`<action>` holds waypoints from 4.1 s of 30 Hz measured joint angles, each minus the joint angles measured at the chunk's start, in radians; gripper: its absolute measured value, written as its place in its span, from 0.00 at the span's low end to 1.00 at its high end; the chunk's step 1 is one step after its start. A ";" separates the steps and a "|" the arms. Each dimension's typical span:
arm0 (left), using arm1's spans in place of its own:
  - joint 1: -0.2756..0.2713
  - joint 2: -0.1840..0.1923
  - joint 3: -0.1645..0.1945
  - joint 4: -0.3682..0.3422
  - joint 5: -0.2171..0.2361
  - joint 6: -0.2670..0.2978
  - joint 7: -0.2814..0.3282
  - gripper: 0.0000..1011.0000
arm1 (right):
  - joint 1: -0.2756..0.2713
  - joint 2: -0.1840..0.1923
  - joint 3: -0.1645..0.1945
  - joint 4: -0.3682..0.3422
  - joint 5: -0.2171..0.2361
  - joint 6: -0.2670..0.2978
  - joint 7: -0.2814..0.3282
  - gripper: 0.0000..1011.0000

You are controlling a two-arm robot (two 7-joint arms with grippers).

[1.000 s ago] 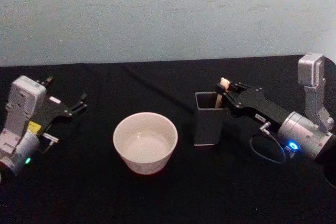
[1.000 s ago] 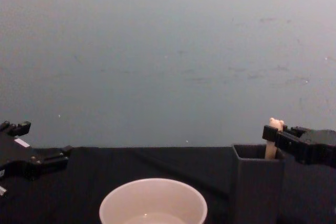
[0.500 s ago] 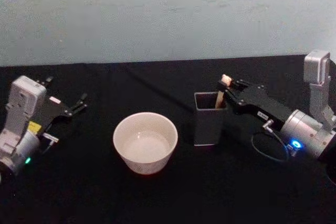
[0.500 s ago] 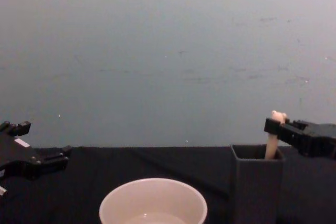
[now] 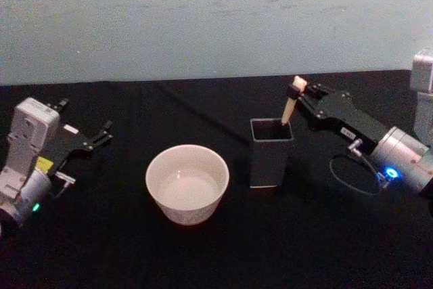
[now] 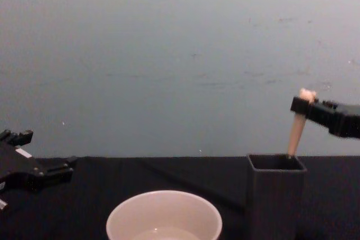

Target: Pick up the stirring spoon with one hand, stir inside the cup, then place it back in its original position.

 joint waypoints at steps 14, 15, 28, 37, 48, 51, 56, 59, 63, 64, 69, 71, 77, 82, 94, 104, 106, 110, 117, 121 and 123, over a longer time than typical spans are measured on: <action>0.000 0.000 0.000 0.000 0.000 0.000 0.000 0.99 | 0.017 0.006 0.022 -0.054 0.045 -0.036 0.004 0.21; 0.000 0.000 0.000 0.000 0.000 0.000 0.000 0.99 | 0.022 0.005 0.022 -0.056 0.049 -0.040 0.006 0.21; 0.000 0.000 0.000 0.000 0.000 0.000 0.000 0.99 | 0.071 -0.020 -0.007 -0.041 0.061 -0.061 0.030 0.21; 0.000 0.000 0.000 0.000 0.000 0.000 0.000 0.99 | 0.118 -0.048 -0.059 0.013 0.041 -0.072 0.061 0.21; 0.000 0.000 0.000 0.000 0.000 0.000 0.000 0.99 | 0.184 -0.077 -0.144 0.075 -0.026 -0.081 0.104 0.21; 0.000 0.000 0.000 0.000 0.000 0.000 0.000 0.99 | 0.195 -0.080 -0.160 0.085 -0.044 -0.083 0.110 0.21; 0.000 0.000 0.000 0.000 0.000 0.000 0.000 0.99 | 0.215 -0.087 -0.194 0.101 -0.079 -0.083 0.121 0.21; 0.000 0.000 0.000 0.000 0.000 0.000 0.000 0.99 | 0.224 -0.091 -0.212 0.111 -0.097 -0.083 0.127 0.21; 0.000 0.000 0.000 0.000 0.000 0.000 0.000 0.99 | 0.233 -0.096 -0.230 0.122 -0.116 -0.083 0.136 0.21; 0.000 0.000 0.000 0.000 0.000 0.000 0.000 0.99 | 0.236 -0.096 -0.237 0.126 -0.122 -0.083 0.139 0.21; 0.000 0.000 0.000 0.000 0.000 0.000 0.000 0.99 | 0.241 -0.098 -0.258 0.136 -0.144 -0.084 0.150 0.21; 0.000 0.000 0.000 0.000 0.000 0.000 0.000 0.99 | 0.243 -0.098 -0.265 0.139 -0.151 -0.084 0.155 0.21; 0.000 0.000 0.000 0.000 0.000 0.000 0.000 0.99 | 0.246 -0.094 -0.296 0.143 -0.175 -0.082 0.178 0.21; 0.000 0.000 0.000 0.000 0.000 0.000 0.000 0.99 | 0.248 -0.092 -0.311 0.144 -0.187 -0.078 0.187 0.21; 0.000 0.000 0.000 0.000 0.000 0.000 0.000 0.99 | 0.262 -0.104 -0.348 0.150 -0.211 -0.069 0.204 0.21; 0.000 0.000 0.000 0.000 0.000 0.000 0.000 0.99 | 0.284 -0.130 -0.374 0.167 -0.227 -0.066 0.210 0.21; 0.000 0.000 0.000 0.000 0.000 0.000 0.000 0.99 | 0.292 -0.139 -0.377 0.175 -0.231 -0.068 0.206 0.21; 0.000 0.000 0.000 0.000 0.000 0.000 0.000 0.99 | 0.303 -0.150 -0.379 0.188 -0.240 -0.069 0.197 0.21; 0.000 0.000 0.000 0.000 0.000 0.000 0.000 0.99 | 0.335 -0.177 -0.374 0.235 -0.264 -0.078 0.166 0.21; 0.000 0.000 0.000 0.000 0.000 0.000 0.000 0.99 | 0.346 -0.186 -0.363 0.256 -0.268 -0.080 0.155 0.21; 0.000 0.000 0.000 0.000 0.000 0.000 0.000 0.99 | 0.349 -0.187 -0.356 0.261 -0.269 -0.079 0.152 0.21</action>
